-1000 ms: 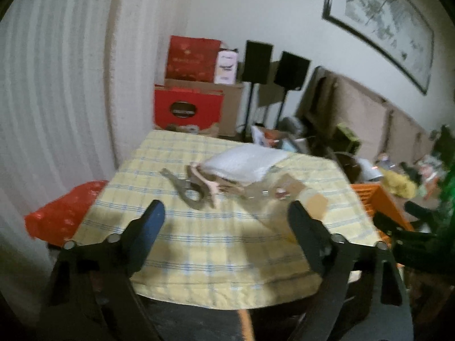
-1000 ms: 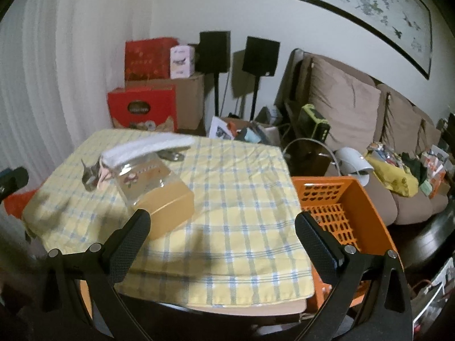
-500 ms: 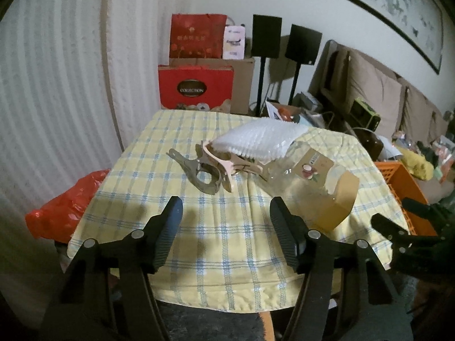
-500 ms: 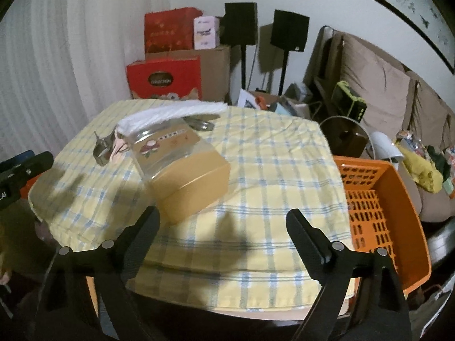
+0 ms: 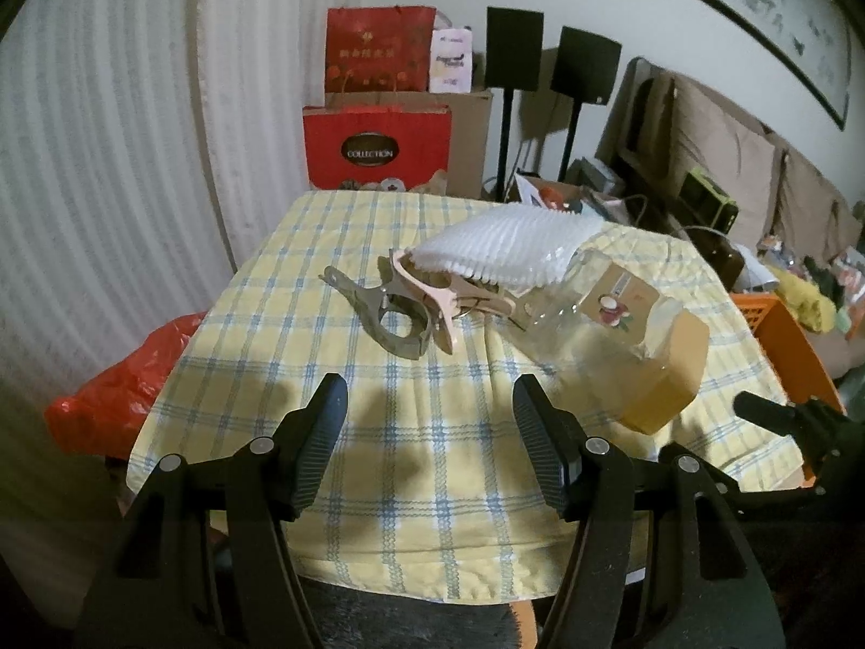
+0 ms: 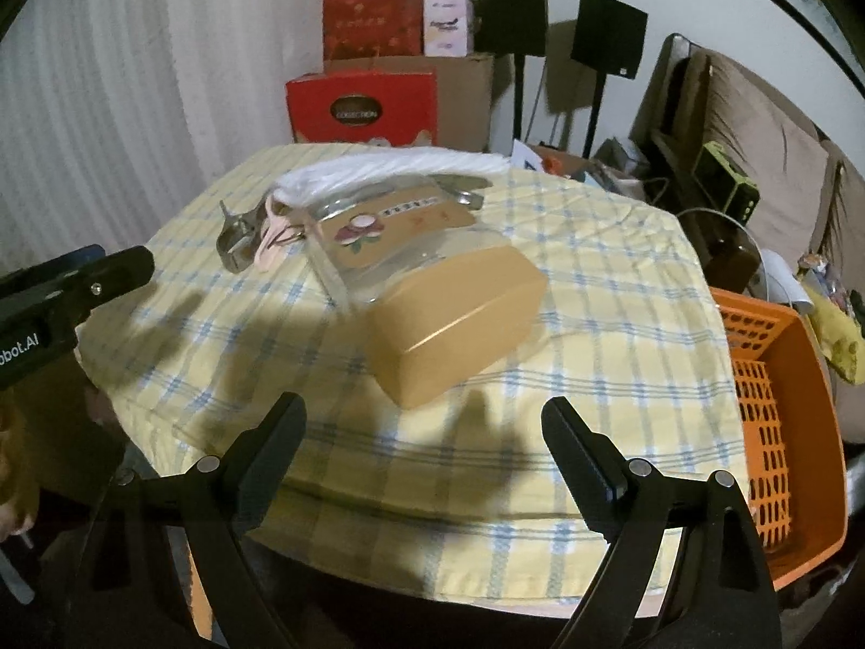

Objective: Organize objects
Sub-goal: 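Move both grippers toward the clear gold-lidded container on the table, then close the right gripper on the container while the left gripper clamps its other side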

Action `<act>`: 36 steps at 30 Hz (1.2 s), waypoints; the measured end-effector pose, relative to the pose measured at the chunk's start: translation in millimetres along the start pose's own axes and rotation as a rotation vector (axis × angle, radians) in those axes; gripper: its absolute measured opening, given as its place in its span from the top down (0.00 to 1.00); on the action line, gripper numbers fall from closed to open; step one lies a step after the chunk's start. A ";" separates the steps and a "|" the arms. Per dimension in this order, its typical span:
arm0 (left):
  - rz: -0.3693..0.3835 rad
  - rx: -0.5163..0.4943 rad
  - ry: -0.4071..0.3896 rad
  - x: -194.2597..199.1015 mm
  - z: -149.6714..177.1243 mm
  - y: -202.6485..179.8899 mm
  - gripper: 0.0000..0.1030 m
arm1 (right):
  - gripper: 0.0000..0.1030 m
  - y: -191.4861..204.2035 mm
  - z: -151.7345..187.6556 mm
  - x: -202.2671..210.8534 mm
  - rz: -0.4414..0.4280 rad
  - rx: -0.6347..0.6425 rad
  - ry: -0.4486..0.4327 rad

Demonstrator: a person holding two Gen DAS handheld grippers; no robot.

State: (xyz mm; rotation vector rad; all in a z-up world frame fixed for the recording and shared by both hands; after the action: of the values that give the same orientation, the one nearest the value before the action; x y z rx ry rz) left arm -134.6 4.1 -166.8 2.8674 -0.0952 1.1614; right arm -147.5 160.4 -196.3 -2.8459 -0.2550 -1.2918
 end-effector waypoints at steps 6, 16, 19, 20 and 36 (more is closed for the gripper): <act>0.001 -0.009 0.010 -4.0 1.6 -0.1 0.42 | 0.35 6.1 2.8 -14.0 -0.011 -0.003 0.031; -0.014 0.002 0.046 -11.6 5.4 5.3 0.42 | 0.35 -28.8 -14.5 -20.0 0.041 -0.116 0.006; -0.016 0.000 0.048 -13.2 5.0 4.6 0.42 | 0.35 -41.3 -15.5 -17.3 0.067 -0.125 0.001; -0.015 0.000 0.049 -13.2 5.1 4.4 0.42 | 0.35 -43.7 -15.6 -16.6 0.074 -0.126 0.000; -0.004 -0.071 0.059 -19.2 -3.4 -21.8 0.40 | 0.34 -88.6 -28.5 -17.8 -0.037 -0.224 -0.024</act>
State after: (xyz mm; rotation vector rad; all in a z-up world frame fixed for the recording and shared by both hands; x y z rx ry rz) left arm -149.1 26.8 -178.2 2.7680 -0.1255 1.2155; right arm -193.7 243.1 -196.2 -3.0567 -0.1744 -1.3755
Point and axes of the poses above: each gripper's, at about its wrist camera, not at the fingertips, and x roughly against the way its jaws point, y to its left, z to its underside, the point moved 10 cm from there along -x, roughly the way its jaws point, and after that the axes turned 7 degrees about -x, right-handed, at the moved point
